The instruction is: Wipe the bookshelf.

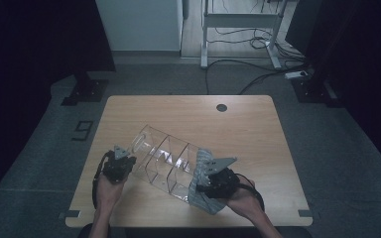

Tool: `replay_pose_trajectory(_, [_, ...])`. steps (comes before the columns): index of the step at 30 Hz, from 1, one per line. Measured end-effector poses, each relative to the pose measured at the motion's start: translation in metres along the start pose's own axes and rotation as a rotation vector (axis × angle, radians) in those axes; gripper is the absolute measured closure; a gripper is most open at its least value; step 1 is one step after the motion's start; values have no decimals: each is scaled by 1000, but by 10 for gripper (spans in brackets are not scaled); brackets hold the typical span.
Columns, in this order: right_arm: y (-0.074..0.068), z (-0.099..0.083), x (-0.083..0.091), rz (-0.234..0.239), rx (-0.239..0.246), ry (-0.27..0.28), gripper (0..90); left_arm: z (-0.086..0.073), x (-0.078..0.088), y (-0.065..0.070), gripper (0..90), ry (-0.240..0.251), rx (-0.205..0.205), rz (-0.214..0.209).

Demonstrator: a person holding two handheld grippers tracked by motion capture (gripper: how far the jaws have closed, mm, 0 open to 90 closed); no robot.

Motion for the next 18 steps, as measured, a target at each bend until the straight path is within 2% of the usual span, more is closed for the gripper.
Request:
replay_pose_trajectory(4, [-9,1,-1,19,19,-11,648,0,0,0,863,0,3,-4])
replay_pose_trajectory(7, [-12,1,-3,10,28,-21,648,-1,0,-1,864,2,1,-9])
replay_pose_trajectory(12, [-8,-4,-7,11,10,-28,649,-2,1,-3,867,8,-4,-31])
replay_pose_trajectory(18, [-2,-17,-22,10,-4,-78,649,-2,1,-3,867,10,-11,-43])
Point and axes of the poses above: each handheld gripper's, and its own axes: x roughly backward along the jaws, z roughly out of its top, y roughly to its right, the point moved 6 cm from there along -x, roughly forward along the jaws, and after that the axes turned 8 degrees about z, right-handed, at the moved point
